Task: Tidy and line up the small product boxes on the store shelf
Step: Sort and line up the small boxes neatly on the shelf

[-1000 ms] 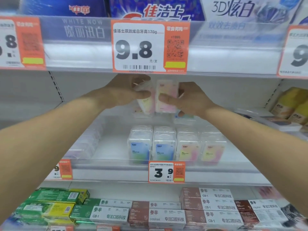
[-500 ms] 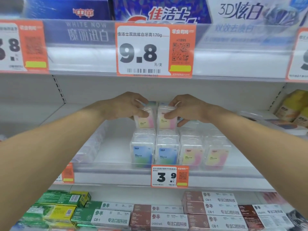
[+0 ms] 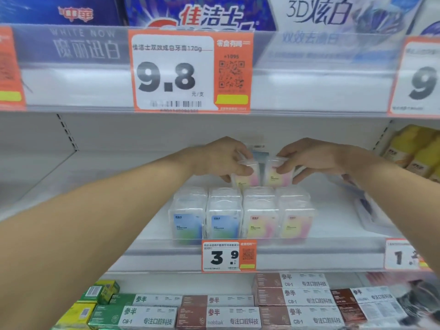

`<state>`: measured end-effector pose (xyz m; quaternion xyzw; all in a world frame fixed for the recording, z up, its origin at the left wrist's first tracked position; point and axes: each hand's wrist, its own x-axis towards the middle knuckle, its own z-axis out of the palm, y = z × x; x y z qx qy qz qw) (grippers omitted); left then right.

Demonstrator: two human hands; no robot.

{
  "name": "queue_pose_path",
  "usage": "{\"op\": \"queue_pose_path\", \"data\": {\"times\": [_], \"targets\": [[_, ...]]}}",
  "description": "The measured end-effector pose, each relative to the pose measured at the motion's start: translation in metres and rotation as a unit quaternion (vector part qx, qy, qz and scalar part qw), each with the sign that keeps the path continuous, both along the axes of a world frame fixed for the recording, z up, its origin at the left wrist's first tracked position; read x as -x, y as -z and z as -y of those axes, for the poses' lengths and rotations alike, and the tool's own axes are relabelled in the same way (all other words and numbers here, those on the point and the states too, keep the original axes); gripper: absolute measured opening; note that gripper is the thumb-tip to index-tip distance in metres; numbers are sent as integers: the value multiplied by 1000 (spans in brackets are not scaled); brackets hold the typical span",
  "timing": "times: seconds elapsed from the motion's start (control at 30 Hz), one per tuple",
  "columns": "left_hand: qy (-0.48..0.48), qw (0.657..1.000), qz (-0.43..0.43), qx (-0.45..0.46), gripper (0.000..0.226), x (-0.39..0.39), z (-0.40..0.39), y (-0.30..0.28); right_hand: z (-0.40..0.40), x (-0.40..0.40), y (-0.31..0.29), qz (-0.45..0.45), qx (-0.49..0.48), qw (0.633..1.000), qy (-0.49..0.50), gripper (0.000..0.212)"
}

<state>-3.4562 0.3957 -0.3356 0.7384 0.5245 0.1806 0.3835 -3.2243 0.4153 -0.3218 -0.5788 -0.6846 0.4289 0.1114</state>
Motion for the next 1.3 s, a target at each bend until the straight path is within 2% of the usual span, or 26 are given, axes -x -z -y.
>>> {"op": "queue_pose_path", "data": {"times": [0.13,0.2,0.3,0.47,0.87,0.93,1.0,1.07,1.13,1.2,1.3], "targets": [[43,996,-70,18,43,-18,-1,6,8,-16,14,-13,50,999,-18,18],[47,996,-58,43,40,-23,-1,8,11,-23,18,-48,73,996,-15,13],[30,997,-56,54,42,-25,-1,9,12,-27,22,-80,90,993,-19,22],[44,993,-93,55,35,-27,0,7,18,-27,23,-71,89,993,-41,15],[57,990,-95,88,22,-20,3,4,18,-28,27,-83,96,991,-50,16],[51,990,-94,97,28,-20,3,4,18,-29,25,-79,112,989,-55,21],[41,990,-73,110,36,-19,3,2,16,-28,20,-79,124,988,-44,38],[1,995,-47,86,40,-17,-4,1,8,-24,14,-54,76,996,-9,44],[-67,997,-39,25,33,-11,-17,3,-12,-16,13,-22,-28,998,42,33],[-112,991,-69,-37,26,-7,-31,10,-37,-2,18,22,-110,992,66,27],[-90,979,-161,-88,34,-6,-48,25,-65,23,31,138,-182,973,27,34]]}}
